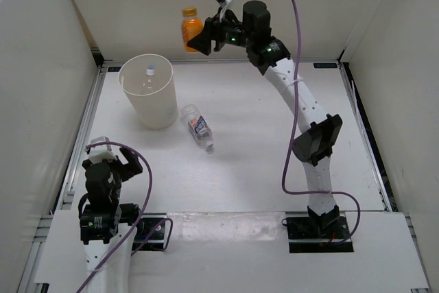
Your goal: Put the plastic bottles in the bin
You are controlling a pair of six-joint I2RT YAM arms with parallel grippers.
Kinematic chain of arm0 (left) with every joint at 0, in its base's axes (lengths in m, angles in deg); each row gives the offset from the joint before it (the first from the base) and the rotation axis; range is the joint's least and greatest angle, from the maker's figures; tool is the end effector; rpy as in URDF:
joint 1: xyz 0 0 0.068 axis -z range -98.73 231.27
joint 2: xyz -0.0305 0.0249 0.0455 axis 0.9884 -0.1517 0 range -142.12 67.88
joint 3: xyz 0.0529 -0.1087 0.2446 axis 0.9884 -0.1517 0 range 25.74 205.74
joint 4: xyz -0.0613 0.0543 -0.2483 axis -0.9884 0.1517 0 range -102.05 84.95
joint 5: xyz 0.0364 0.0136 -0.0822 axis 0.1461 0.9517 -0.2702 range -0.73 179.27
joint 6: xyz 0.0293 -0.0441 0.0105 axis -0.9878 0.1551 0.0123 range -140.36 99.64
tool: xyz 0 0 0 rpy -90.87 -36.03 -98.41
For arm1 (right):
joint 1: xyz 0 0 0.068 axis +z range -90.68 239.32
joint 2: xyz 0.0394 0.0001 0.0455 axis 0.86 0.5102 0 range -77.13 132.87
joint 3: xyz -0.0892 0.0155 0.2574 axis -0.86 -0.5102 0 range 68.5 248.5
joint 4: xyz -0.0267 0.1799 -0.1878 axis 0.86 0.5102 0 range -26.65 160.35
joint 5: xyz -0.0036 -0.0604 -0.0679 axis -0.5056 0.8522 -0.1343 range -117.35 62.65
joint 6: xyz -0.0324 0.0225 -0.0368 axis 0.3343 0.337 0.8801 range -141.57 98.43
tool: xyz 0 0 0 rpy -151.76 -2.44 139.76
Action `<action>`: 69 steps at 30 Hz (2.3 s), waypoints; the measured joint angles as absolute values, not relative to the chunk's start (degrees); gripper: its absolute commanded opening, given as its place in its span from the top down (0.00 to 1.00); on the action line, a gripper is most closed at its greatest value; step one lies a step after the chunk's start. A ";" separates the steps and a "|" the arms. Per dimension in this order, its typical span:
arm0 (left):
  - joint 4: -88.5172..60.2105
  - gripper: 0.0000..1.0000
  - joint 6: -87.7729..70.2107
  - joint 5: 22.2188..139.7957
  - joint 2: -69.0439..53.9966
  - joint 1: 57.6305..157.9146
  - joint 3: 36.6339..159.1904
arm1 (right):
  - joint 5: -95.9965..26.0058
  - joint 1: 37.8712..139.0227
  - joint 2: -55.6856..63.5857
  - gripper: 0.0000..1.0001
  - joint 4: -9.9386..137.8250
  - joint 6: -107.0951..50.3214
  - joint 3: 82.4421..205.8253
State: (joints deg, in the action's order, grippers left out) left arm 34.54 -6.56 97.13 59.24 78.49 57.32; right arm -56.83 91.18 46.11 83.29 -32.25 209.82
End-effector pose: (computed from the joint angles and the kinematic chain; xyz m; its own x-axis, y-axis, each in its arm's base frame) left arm 0.0610 0.0079 0.2600 -0.3478 -0.2534 -0.9027 -0.2638 0.9503 -0.1651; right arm 0.4018 0.2704 0.4640 -0.1896 0.0720 -0.9792 -0.8570 0.4746 0.2008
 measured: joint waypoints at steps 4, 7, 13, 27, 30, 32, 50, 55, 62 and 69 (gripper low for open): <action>34.23 0.01 -6.56 97.13 58.43 78.49 57.29 | -66.49 93.43 46.94 1.00 68.47 -31.66 205.97; 34.21 0.01 -6.56 97.34 57.77 78.49 57.32 | -71.14 94.54 49.96 1.00 63.40 -31.44 206.12; 33.60 0.01 -7.67 96.91 52.81 78.55 58.60 | -75.06 97.82 55.44 1.00 58.44 -26.59 206.41; 33.01 0.01 -6.30 100.67 47.98 79.14 59.13 | -71.56 104.25 63.38 1.00 55.49 -19.40 212.50; 33.01 0.01 -6.01 100.93 47.87 79.05 59.13 | -70.10 104.44 65.85 0.88 55.82 -19.46 214.80; 32.99 0.01 -5.90 100.95 47.83 78.64 59.13 | -69.02 104.42 66.98 0.73 55.95 -19.44 215.24; 32.42 0.01 -6.16 98.70 44.24 73.44 59.11 | -62.51 103.15 68.58 0.10 55.29 -16.67 215.54; 32.29 0.01 -6.19 98.18 44.24 73.33 59.11 | -57.46 103.22 68.69 0.10 51.86 -18.04 216.68; 32.18 0.01 -6.16 97.59 44.24 73.24 59.11 | -42.93 103.20 68.99 0.10 42.29 -19.62 221.62; 31.76 0.01 -6.36 96.99 43.96 73.24 59.11 | -23.76 100.71 64.84 0.11 42.03 -19.99 215.28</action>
